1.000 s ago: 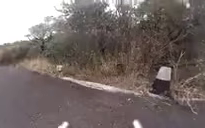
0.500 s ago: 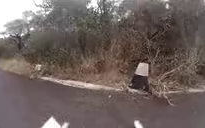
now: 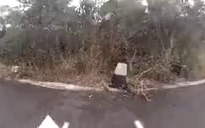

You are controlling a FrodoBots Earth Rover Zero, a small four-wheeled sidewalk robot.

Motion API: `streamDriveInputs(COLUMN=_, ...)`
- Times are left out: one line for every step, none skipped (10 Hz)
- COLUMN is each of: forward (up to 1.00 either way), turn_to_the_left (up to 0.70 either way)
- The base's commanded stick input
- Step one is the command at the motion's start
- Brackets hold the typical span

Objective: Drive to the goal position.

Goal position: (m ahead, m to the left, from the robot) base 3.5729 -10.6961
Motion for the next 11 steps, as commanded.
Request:
streamDriveInputs(forward=0.0, turn_to_the_left=-0.5)
streamDriveInputs(forward=0.0, turn_to_the_left=-0.5)
streamDriveInputs(forward=0.0, turn_to_the_left=-0.5)
streamDriveInputs(forward=0.0, turn_to_the_left=-0.5)
streamDriveInputs(forward=0.0, turn_to_the_left=-0.5)
streamDriveInputs(forward=0.0, turn_to_the_left=-0.5)
streamDriveInputs(forward=0.0, turn_to_the_left=-0.5)
streamDriveInputs(forward=0.0, turn_to_the_left=-0.5)
streamDriveInputs(forward=0.0, turn_to_the_left=-0.5)
streamDriveInputs(forward=0.0, turn_to_the_left=-0.5)
streamDriveInputs(forward=0.0, turn_to_the_left=-0.5)
